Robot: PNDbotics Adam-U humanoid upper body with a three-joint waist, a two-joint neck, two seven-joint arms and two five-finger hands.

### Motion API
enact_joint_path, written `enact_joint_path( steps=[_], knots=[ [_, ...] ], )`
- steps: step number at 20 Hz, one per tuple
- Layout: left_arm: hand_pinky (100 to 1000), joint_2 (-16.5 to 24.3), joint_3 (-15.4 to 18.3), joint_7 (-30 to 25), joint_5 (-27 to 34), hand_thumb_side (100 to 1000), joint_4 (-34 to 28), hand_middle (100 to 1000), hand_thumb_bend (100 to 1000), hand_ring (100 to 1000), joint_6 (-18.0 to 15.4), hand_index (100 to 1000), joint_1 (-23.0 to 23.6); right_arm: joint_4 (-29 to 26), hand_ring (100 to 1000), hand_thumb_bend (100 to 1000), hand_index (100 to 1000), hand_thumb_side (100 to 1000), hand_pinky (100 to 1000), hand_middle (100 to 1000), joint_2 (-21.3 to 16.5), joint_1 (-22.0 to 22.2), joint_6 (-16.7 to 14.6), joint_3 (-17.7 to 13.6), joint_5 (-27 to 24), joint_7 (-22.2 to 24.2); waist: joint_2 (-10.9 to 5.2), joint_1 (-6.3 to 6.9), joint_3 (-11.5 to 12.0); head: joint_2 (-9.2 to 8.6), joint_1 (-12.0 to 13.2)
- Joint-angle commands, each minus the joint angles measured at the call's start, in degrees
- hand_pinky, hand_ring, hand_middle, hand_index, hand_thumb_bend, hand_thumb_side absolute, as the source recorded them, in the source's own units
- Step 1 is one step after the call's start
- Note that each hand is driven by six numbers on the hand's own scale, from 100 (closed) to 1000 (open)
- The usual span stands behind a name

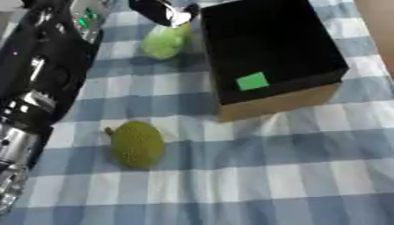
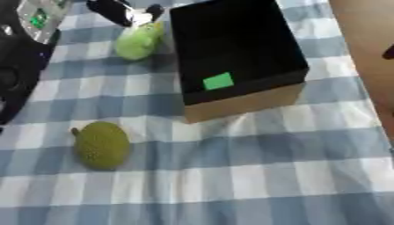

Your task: Pick up objects on the table and place them in the box.

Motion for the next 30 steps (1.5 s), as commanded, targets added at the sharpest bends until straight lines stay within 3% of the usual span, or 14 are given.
enact_joint_path(
  steps=[1, 9, 17, 30],
  knots=[
    [895, 3.88, 0.69, -2.04, 2.39, 334, -1.41, 815, 233, 889, 0.94, 930, -0.32, -0.58, 1000, 100, 953, 470, 957, 397, -1.26, 0.08, -0.17, -0.53, 0.54, -0.37, -1.84, 0.26, 0.21, 0.34, 0.07],
    [899, 4.52, 1.11, -5.29, 3.93, 386, -0.84, 831, 219, 898, 1.68, 934, 0.75, -0.58, 1000, 100, 953, 470, 958, 392, -0.60, 0.63, -0.49, -0.62, 1.53, -0.75, -1.63, -0.31, 0.55, -0.04, 2.09],
    [905, 2.73, 0.52, -6.46, -0.14, 586, 2.88, 836, 416, 907, 0.73, 933, 0.45, -0.58, 1000, 100, 953, 470, 958, 392, -0.62, 0.27, -0.35, -0.31, 1.32, -0.85, -1.60, -0.34, 0.00, -1.77, 2.44],
    [907, -0.88, 2.94, -2.18, -12.33, 588, 10.86, 840, 464, 911, 2.58, 929, 0.04, -0.58, 1000, 100, 954, 470, 960, 389, -0.35, -0.47, 0.04, 0.06, 0.70, -0.16, -1.11, -0.35, -1.09, -2.16, 2.81]
  ],
)
